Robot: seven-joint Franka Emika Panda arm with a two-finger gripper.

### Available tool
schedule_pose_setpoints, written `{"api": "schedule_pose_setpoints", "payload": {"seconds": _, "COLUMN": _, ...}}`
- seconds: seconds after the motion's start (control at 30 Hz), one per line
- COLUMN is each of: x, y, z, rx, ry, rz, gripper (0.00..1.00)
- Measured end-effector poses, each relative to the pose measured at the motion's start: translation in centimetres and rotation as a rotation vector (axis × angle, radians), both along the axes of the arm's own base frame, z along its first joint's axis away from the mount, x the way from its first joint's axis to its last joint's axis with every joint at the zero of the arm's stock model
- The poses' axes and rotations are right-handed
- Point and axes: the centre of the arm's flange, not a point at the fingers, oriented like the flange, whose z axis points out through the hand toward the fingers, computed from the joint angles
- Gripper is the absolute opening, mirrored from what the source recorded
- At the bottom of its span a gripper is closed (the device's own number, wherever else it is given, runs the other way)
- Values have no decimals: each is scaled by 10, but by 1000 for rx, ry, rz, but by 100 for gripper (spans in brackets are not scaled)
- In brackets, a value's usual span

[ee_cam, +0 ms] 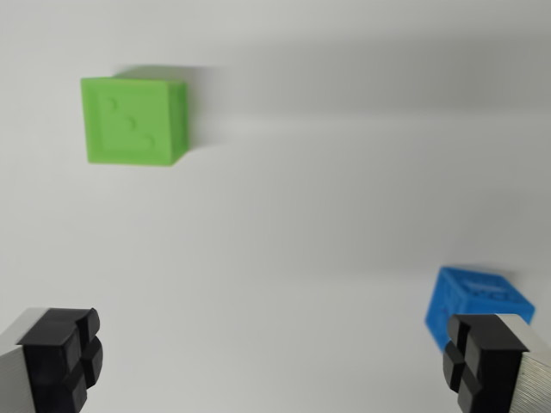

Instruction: Stack cube

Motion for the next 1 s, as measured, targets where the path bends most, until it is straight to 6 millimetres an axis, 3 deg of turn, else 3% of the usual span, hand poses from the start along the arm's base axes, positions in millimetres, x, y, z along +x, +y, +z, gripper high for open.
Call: {"api": "schedule_pose_setpoints", "payload": {"seconds": 1.0, "x": 31, "y": 73, "z": -92, "rx": 6, "ry": 1, "rz": -22, "gripper": 100}}
